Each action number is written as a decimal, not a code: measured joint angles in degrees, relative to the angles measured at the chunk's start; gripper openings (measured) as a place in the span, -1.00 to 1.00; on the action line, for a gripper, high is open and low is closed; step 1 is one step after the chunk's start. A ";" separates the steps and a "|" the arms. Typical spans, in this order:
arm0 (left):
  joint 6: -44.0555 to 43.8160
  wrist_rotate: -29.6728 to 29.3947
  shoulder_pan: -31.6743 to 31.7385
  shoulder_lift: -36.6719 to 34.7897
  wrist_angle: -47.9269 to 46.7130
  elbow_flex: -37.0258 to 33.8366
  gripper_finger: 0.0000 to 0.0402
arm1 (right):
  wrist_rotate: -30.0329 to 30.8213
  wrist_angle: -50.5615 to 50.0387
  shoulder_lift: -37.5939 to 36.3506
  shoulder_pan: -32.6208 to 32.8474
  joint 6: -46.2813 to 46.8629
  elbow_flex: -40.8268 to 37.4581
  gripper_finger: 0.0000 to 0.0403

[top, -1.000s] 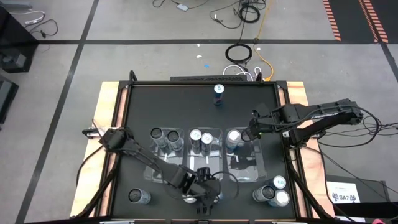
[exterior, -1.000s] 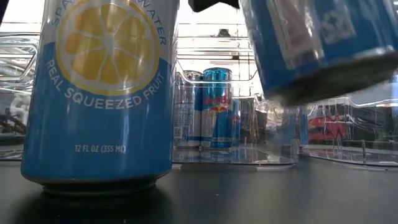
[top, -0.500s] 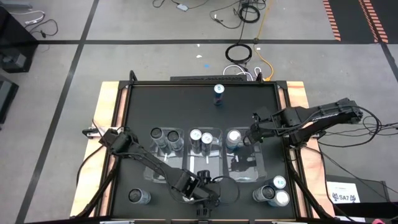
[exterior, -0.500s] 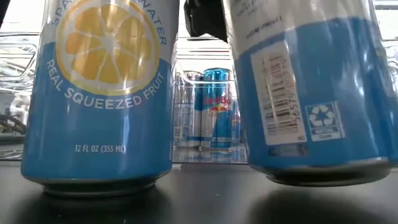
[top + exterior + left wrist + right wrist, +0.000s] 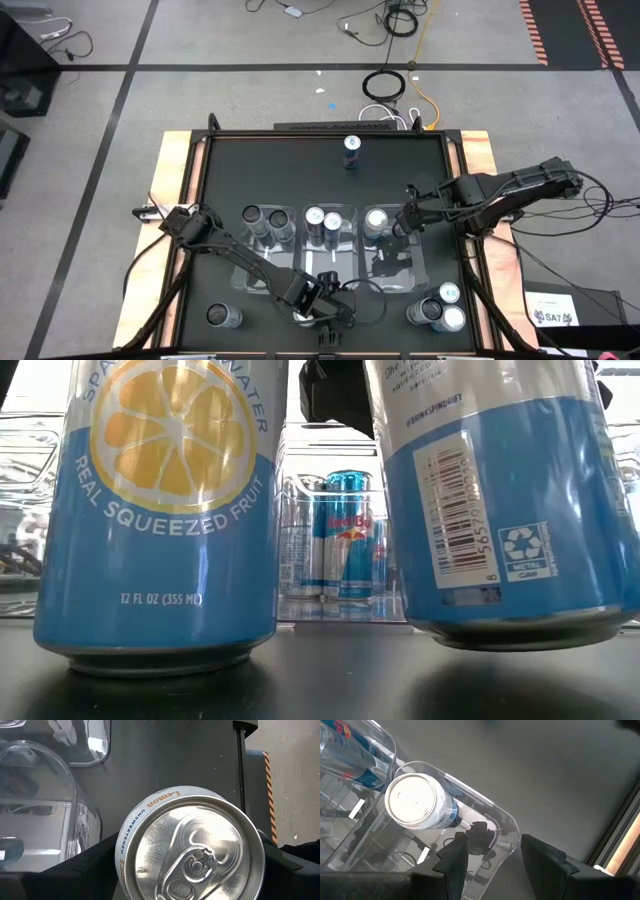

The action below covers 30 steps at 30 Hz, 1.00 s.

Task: Sort soda cans
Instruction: Move the top white and blue soda can to the bottom of the table

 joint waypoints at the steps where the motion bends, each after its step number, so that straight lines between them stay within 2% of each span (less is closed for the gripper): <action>1: 0.00 0.00 0.00 0.00 0.00 0.00 0.68 | 0.00 0.02 0.00 0.00 0.02 0.00 -0.14; 23: -1.58 -0.01 0.02 -0.09 -0.80 -0.02 0.69 | 0.02 0.04 0.00 0.00 0.00 0.00 -0.14; 30: -3.00 0.95 0.02 -0.22 -1.58 -0.02 0.92 | 0.02 0.06 0.00 0.00 0.34 0.00 -0.14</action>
